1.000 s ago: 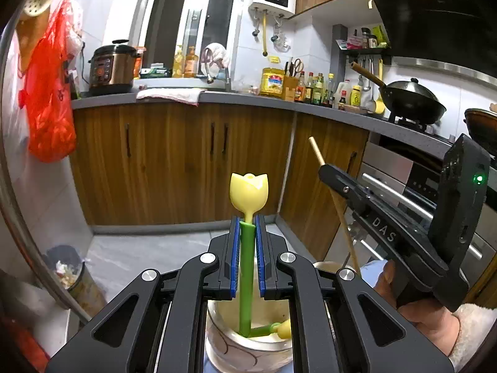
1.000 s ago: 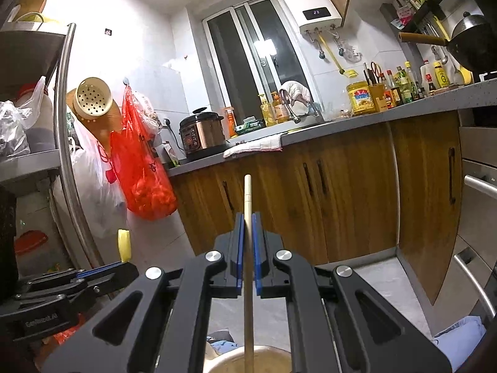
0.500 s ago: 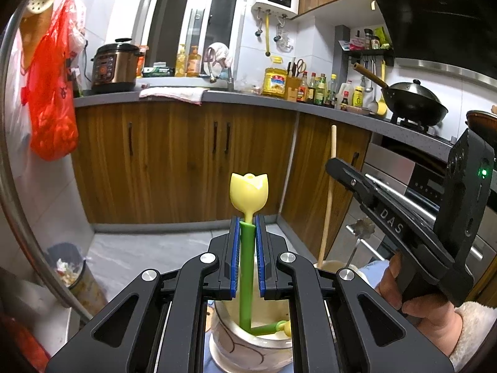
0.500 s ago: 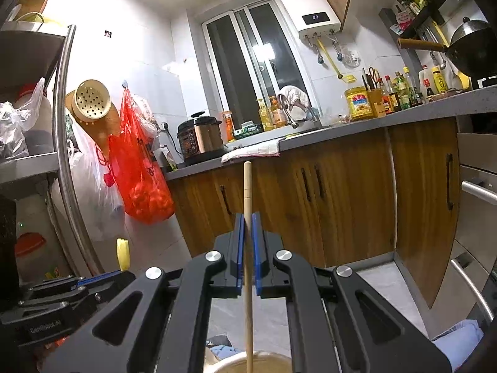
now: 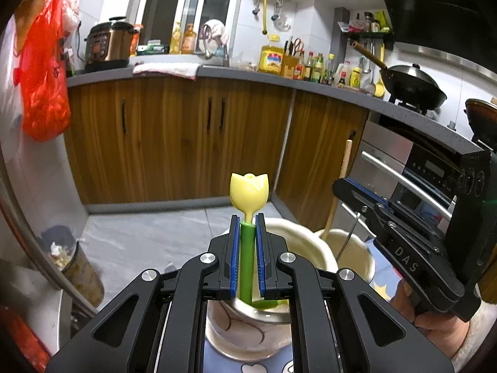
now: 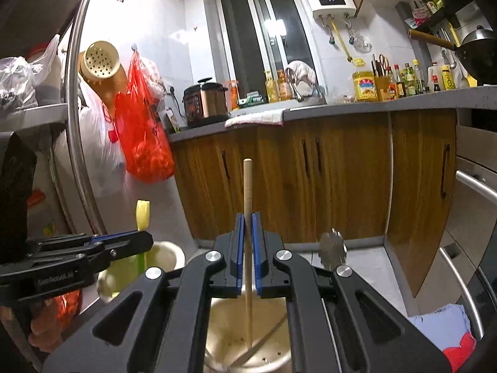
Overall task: Organize utensils
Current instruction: 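Drop the spoon and chopstick into the holder cups and open both tools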
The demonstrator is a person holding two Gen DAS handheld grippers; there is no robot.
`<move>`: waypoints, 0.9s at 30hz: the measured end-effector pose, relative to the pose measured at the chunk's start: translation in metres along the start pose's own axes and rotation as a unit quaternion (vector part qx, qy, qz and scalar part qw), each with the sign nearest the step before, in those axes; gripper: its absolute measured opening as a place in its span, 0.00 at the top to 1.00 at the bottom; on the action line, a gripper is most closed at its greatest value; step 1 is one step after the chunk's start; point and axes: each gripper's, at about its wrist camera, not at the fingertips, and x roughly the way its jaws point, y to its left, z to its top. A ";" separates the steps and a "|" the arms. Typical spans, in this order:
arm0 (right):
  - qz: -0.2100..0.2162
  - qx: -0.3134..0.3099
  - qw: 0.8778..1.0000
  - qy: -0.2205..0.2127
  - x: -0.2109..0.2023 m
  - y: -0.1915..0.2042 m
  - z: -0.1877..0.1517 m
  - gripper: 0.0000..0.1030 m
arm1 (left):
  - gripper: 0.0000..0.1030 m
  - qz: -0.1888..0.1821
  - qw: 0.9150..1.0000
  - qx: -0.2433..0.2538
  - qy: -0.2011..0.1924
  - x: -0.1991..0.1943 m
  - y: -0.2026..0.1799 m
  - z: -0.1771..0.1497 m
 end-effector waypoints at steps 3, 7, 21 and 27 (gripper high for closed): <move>0.000 0.015 1.000 0.015 0.001 -0.004 0.001 0.95 | 0.90 -0.002 1.000 0.000 0.008 0.002 -0.001 -0.002; 0.000 0.030 0.999 0.035 0.004 -0.007 0.003 0.94 | 0.86 0.004 1.000 0.004 0.010 0.003 -0.004 -0.003; -0.008 0.046 0.998 0.045 -0.061 -0.008 0.022 0.48 | 0.47 0.036 0.999 0.006 -0.012 -0.047 -0.022 0.007; -0.018 0.041 0.998 0.052 -0.119 -0.011 0.017 0.20 | 0.24 0.043 0.999 0.026 -0.010 -0.089 -0.046 -0.001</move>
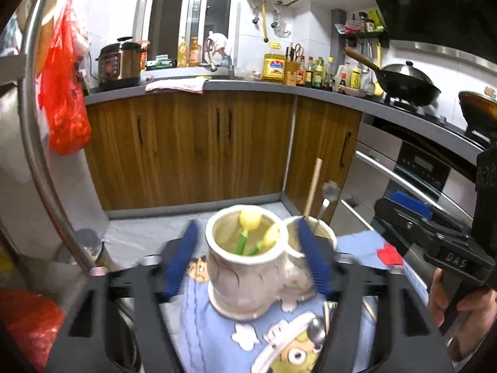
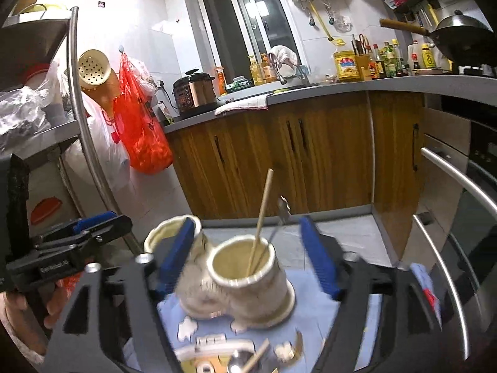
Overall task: Organize utensils
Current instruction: 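Drop the spoon and chopstick into the holder cups and open both tools, then grasp a wooden chopstick with the left tool while the right tool grasps another chopstick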
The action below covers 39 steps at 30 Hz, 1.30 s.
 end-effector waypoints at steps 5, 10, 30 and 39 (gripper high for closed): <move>-0.017 -0.014 1.000 0.010 -0.032 -0.006 -0.018 0.09 | 0.14 0.000 1.000 0.005 0.002 -0.029 -0.018 -0.017; -0.053 -0.019 0.998 0.016 -0.054 -0.019 -0.042 0.05 | 0.08 -0.004 1.000 -0.010 0.002 -0.040 -0.030 -0.034; -0.136 -0.071 0.972 0.177 -0.001 -0.082 -0.120 0.13 | 0.09 -0.019 0.987 0.085 0.133 0.067 -0.093 -0.128; -0.090 -0.009 0.966 0.240 0.015 -0.091 -0.130 0.67 | 0.48 -0.051 0.979 0.095 0.174 0.082 -0.101 -0.139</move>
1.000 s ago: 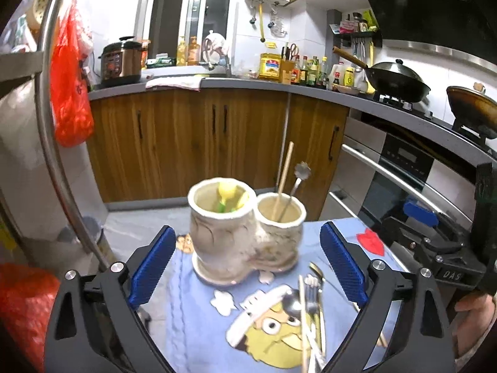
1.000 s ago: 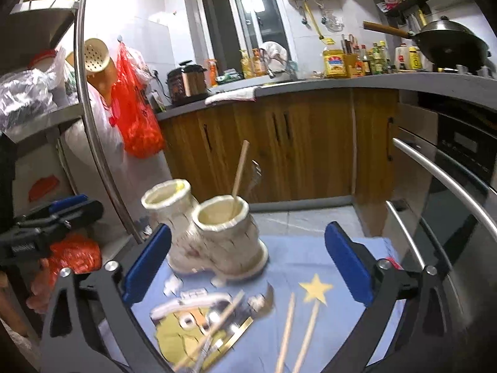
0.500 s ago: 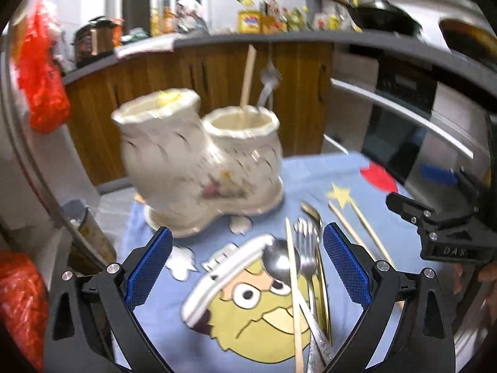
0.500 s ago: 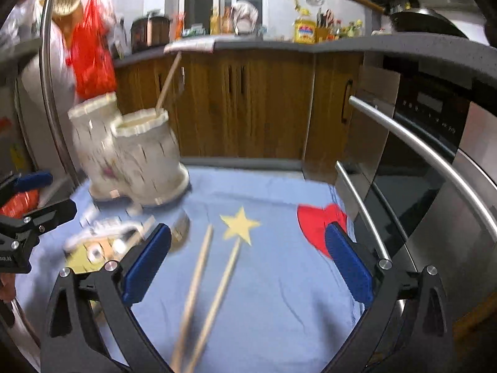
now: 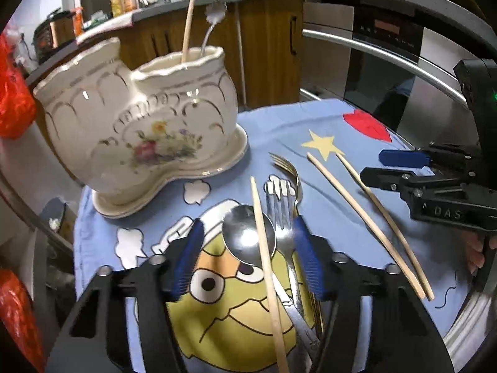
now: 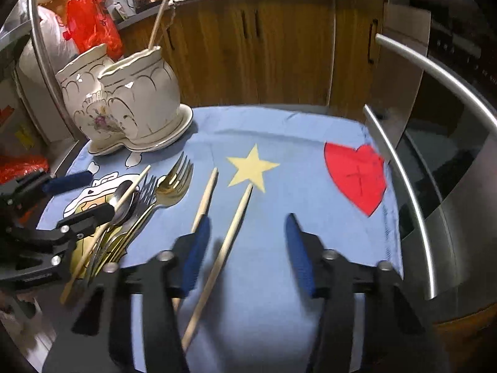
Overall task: Organize utensils
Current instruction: 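Grasp a wooden chopstick with the left tool while the right tool grasps another chopstick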
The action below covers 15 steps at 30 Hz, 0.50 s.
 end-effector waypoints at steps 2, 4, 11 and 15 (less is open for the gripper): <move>0.009 0.004 1.000 0.009 0.002 0.001 0.000 0.71 | 0.63 -0.013 1.000 -0.014 0.012 0.004 0.003 0.001; 0.010 0.001 1.000 0.015 0.003 0.003 0.000 0.77 | 0.69 -0.025 0.999 -0.023 0.019 0.007 0.006 0.001; -0.014 -0.016 0.999 0.024 0.009 0.011 0.004 0.79 | 0.85 -0.035 0.999 -0.018 0.028 0.012 0.002 0.005; -0.014 -0.028 0.999 0.037 0.015 0.015 0.004 0.80 | 0.87 -0.030 0.999 -0.012 0.029 0.016 -0.002 0.008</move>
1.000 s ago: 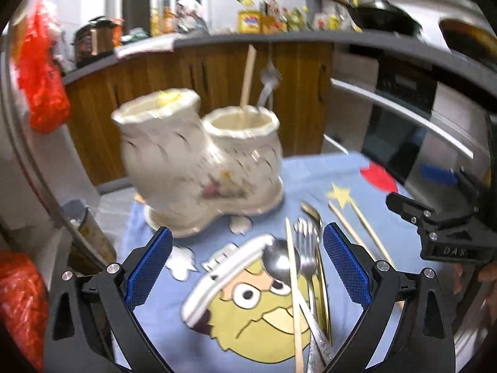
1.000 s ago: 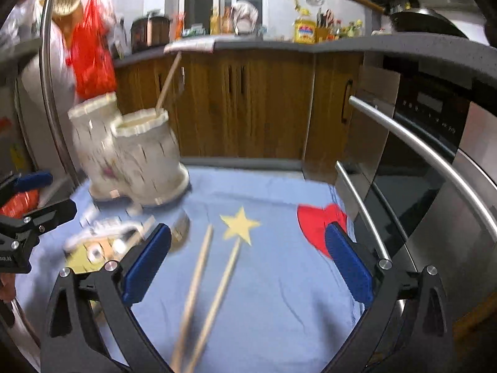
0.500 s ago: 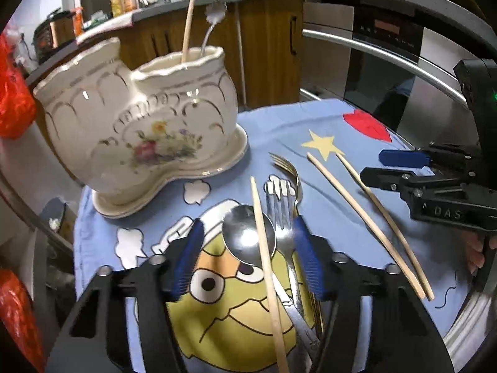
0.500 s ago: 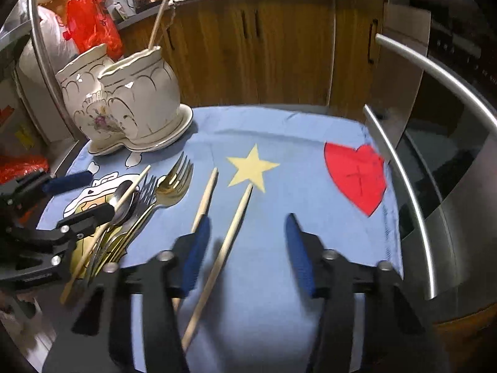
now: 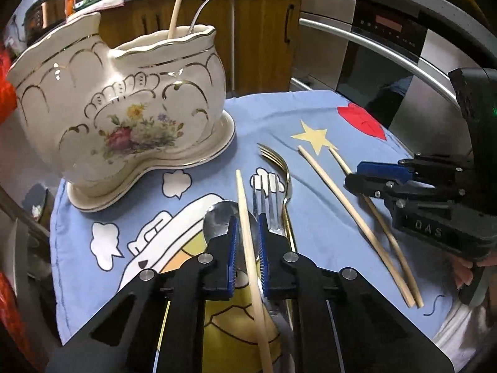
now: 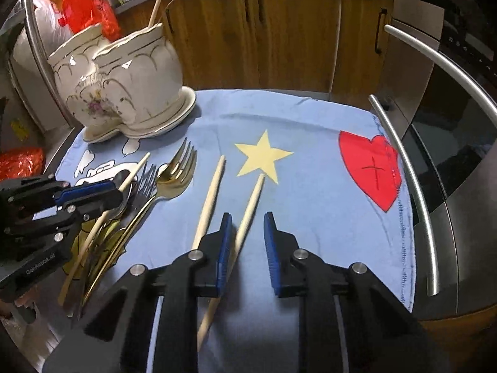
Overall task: Organize utensils
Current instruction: 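Grasp a wooden chopstick with the left tool while the right tool grasps another chopstick, then lift both chopsticks upright and carry them over the ceramic holder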
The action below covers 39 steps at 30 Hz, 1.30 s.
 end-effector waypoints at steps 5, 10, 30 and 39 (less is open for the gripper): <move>-0.013 -0.015 1.000 -0.001 0.001 0.006 -0.001 0.85 | 0.87 0.001 1.000 -0.005 0.015 0.010 0.005 0.000; -0.011 -0.016 1.000 0.002 -0.001 0.007 -0.002 0.88 | 0.87 0.006 1.000 0.004 0.019 0.012 0.003 0.000; -0.011 -0.047 0.999 0.012 -0.021 0.013 -0.026 0.87 | 0.87 -0.025 0.999 -0.013 0.029 -0.018 0.007 -0.025; 0.016 -0.009 1.000 -0.013 -0.028 0.003 -0.022 0.95 | 0.94 -0.039 0.999 -0.026 0.025 -0.019 0.010 -0.023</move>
